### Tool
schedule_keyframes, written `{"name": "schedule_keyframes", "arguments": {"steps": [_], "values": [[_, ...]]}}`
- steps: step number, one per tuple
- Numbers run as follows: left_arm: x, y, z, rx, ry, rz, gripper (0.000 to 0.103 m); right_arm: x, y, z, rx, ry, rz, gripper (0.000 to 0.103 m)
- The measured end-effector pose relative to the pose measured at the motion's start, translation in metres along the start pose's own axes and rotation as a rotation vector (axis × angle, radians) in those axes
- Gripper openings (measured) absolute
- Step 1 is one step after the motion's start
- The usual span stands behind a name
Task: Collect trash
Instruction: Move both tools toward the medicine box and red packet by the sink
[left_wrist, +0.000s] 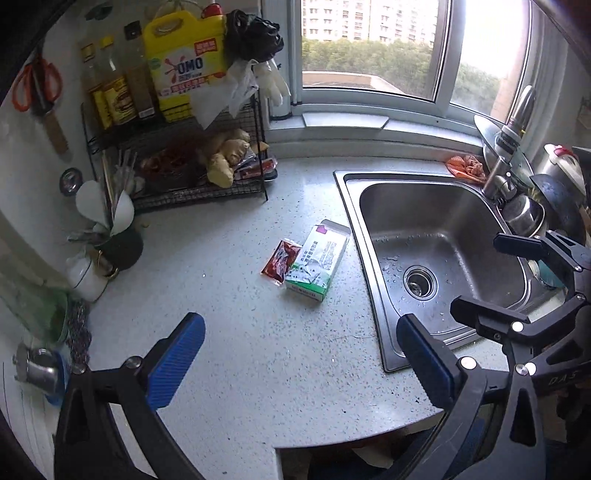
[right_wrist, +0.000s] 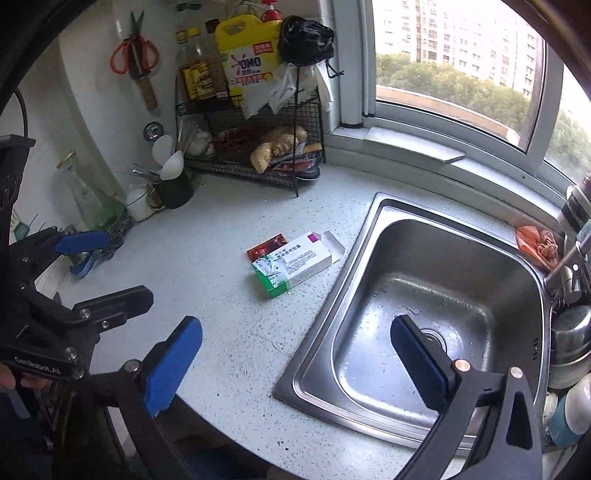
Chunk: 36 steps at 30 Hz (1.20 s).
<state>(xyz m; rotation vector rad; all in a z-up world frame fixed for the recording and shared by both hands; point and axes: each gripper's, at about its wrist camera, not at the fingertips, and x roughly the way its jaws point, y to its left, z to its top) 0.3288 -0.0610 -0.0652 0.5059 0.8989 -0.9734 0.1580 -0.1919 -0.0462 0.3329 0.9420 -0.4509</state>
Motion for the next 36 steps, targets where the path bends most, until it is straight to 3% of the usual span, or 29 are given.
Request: {"name": "schedule_keyframes", "arguments": {"steps": [8,17,28,36], "values": [[0.047,0.013,0.032,0.109,0.051,-0.09,0.103,0.028,-0.012,0.012,0.126,0.056,-0.12,0.102],[0.112,0.017,0.057,0.199,0.141,-0.149,0.103,0.069,-0.03,0.021,0.215,0.133,-0.193,0.102],[0.196,0.005,0.063,0.296,0.251,-0.195,0.103,0.119,-0.054,0.017,0.295,0.243,-0.246,0.102],[0.233,-0.013,0.061,0.357,0.299,-0.214,0.098,0.142,-0.067,0.009,0.347,0.293,-0.259,0.102]]}}
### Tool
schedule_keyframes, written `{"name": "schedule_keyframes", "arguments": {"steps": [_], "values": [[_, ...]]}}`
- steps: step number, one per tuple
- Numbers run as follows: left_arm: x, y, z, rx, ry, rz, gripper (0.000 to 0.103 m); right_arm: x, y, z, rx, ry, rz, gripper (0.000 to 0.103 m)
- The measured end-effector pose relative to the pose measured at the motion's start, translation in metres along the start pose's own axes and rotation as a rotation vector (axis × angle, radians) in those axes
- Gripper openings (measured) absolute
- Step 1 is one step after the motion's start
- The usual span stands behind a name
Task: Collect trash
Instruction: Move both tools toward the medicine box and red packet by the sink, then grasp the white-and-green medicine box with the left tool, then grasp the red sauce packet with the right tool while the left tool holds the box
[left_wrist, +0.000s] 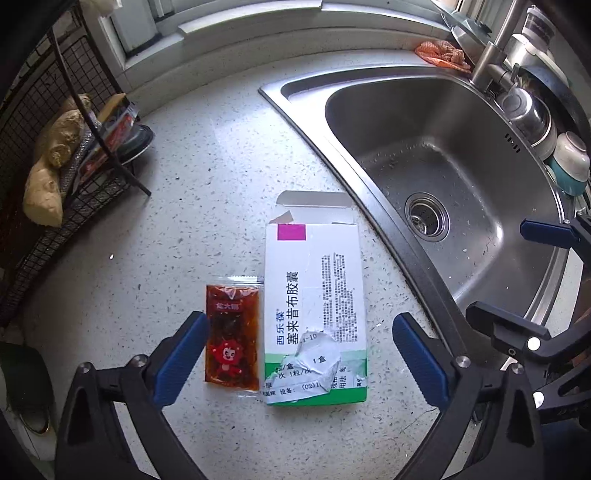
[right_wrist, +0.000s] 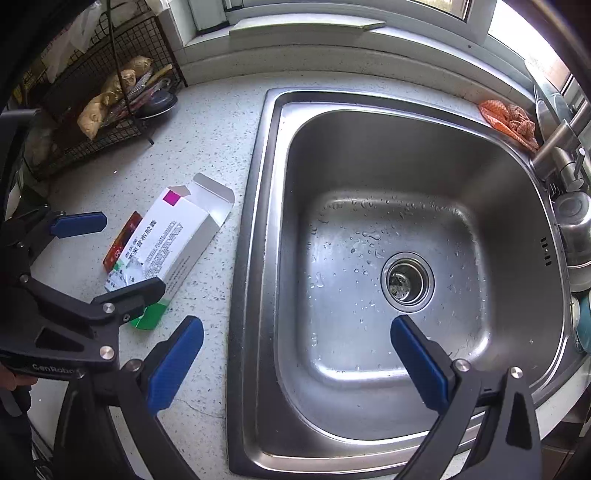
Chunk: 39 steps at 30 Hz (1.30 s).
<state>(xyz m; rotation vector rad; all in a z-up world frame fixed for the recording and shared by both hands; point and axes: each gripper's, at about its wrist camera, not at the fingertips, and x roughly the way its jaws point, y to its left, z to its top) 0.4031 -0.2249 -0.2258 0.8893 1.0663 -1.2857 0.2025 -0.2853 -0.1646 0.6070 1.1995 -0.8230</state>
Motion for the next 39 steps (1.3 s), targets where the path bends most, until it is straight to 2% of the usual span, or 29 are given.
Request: {"name": "schedule_keyframes", "arguments": {"steps": [6,10,17,22,32,39], "values": [[0.015,-0.012,0.005,0.03,0.029,-0.021,0.079,0.006,-0.003,0.003,0.017,0.012,-0.007,0.102],[0.021,-0.016,0.002,0.021,0.05,-0.019,0.057,0.008,-0.007,0.004,0.026,0.017,-0.009,0.102],[0.002,-0.013,-0.005,-0.022,0.02,-0.054,0.057,0.001,-0.005,0.004,0.024,0.013,-0.003,0.102],[-0.024,0.008,-0.016,-0.105,-0.014,-0.036,0.057,-0.009,0.009,0.008,-0.011,-0.003,0.024,0.102],[-0.066,0.073,-0.056,-0.284,-0.065,0.035,0.057,-0.021,0.07,0.025,-0.165,-0.034,0.082,0.102],[-0.079,0.115,-0.085,-0.402,-0.071,0.06,0.057,-0.009,0.113,0.038,-0.266,-0.016,0.16,0.102]]}}
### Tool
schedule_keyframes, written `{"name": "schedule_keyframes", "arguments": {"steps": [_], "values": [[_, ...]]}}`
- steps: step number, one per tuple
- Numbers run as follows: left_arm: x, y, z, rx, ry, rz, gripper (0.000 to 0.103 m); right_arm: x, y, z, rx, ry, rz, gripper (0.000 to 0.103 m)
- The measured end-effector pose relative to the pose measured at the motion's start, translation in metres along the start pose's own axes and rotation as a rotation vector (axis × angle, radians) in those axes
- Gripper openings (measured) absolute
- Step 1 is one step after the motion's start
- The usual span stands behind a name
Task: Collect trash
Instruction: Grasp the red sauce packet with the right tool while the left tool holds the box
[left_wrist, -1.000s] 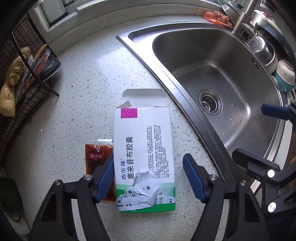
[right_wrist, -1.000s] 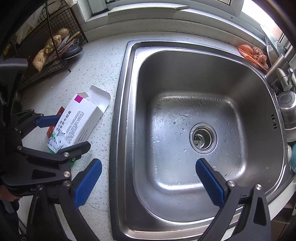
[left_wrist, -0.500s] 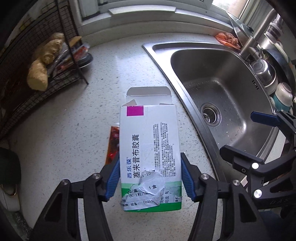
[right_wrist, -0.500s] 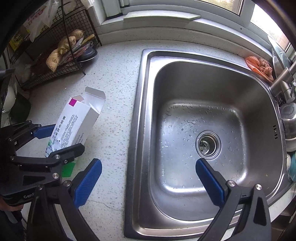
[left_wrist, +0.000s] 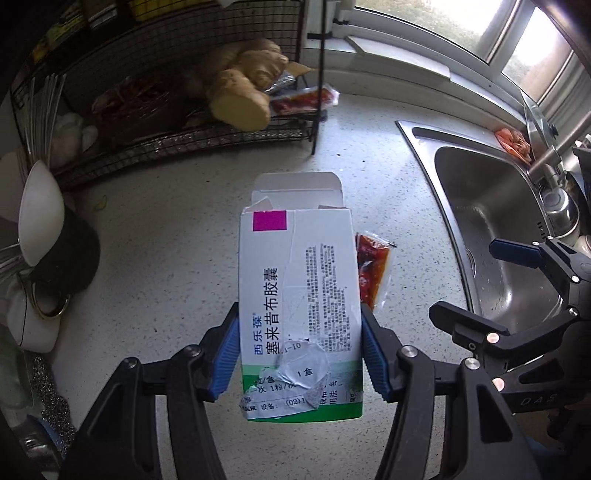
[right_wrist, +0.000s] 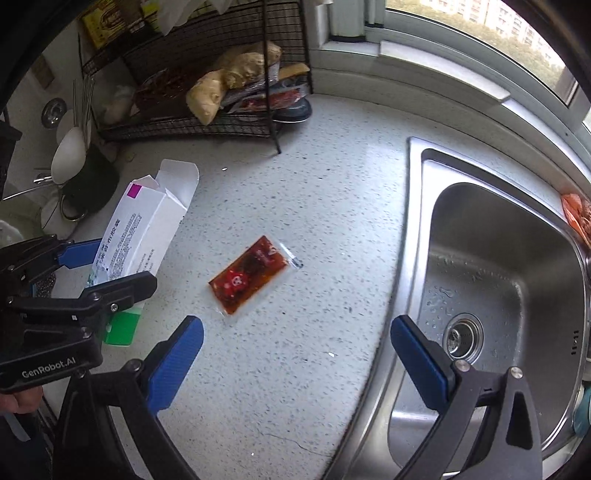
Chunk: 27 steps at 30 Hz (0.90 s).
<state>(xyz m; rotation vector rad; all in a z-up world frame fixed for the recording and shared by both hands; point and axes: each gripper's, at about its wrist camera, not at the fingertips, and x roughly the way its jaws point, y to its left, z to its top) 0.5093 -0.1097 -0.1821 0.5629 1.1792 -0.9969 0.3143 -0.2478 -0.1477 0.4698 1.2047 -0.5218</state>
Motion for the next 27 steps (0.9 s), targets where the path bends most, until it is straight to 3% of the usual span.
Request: {"name": "schedule_keyframes", "arguments": {"steps": [7,11,14,20,23,27], "values": [[0.014,0.029,-0.008,-0.073,0.012,0.028,0.057,0.04,0.016,0.014,-0.012,0.074,0.044,0.102],[0.024,0.04,-0.011,-0.066,0.026,0.053,0.057,0.062,0.024,0.018,-0.009,0.103,0.042,0.102],[0.032,0.045,-0.011,-0.056,0.035,0.056,0.057,0.076,0.026,0.02,-0.014,0.125,0.027,0.093],[0.042,0.055,-0.009,-0.069,0.037,0.044,0.057,0.086,0.036,0.032,-0.053,0.118,-0.019,0.09],[0.044,0.058,-0.01,-0.069,0.038,0.053,0.057,0.087,0.049,0.034,-0.113,0.107,-0.059,0.076],[0.046,0.059,-0.015,-0.088,0.038,0.039,0.057,0.088,0.072,0.034,-0.139,0.096,-0.051,0.055]]}}
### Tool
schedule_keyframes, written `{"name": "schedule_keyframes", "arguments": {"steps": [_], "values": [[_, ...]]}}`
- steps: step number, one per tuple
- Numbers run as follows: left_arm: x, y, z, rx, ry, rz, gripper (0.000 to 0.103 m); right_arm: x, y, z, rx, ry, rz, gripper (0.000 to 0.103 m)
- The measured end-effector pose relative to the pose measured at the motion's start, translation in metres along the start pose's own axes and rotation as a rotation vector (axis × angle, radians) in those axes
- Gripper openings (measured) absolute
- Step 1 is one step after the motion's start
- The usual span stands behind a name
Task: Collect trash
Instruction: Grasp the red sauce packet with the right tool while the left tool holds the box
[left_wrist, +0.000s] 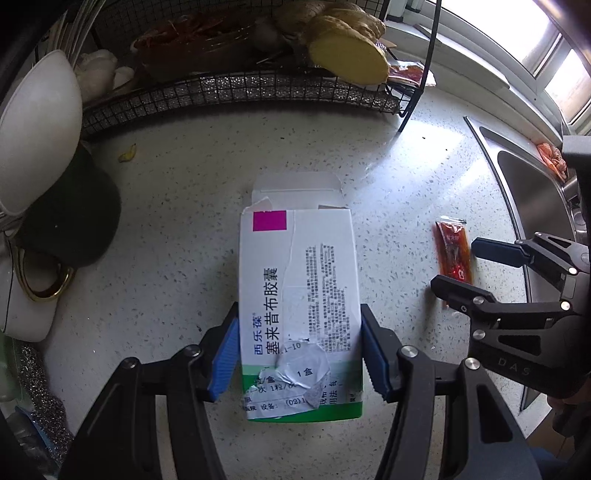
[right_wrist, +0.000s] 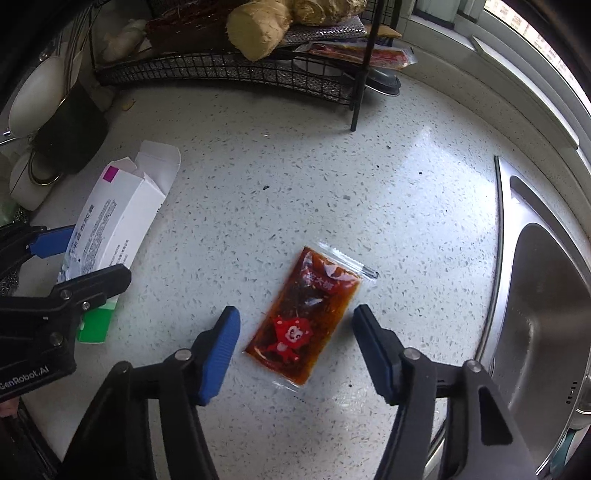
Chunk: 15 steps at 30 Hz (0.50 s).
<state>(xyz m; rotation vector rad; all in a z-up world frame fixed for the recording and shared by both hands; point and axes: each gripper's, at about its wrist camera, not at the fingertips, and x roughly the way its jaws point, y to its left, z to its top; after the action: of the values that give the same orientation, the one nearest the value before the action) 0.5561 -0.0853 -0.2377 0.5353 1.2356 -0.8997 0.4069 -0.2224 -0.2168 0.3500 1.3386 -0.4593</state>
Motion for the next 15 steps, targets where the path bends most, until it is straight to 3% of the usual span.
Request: {"name": "schedule_keyframes", "arguments": {"steps": [7,15], "values": [[-0.008,0.001,-0.006,-0.007,-0.011,0.019,0.057,-0.009,0.007,-0.01,-0.016,-0.012,0.026,0.026],[-0.033,-0.022,-0.019,0.0,-0.044,0.031,0.057,-0.028,-0.006,-0.038,-0.002,-0.025,0.077,0.011]]}}
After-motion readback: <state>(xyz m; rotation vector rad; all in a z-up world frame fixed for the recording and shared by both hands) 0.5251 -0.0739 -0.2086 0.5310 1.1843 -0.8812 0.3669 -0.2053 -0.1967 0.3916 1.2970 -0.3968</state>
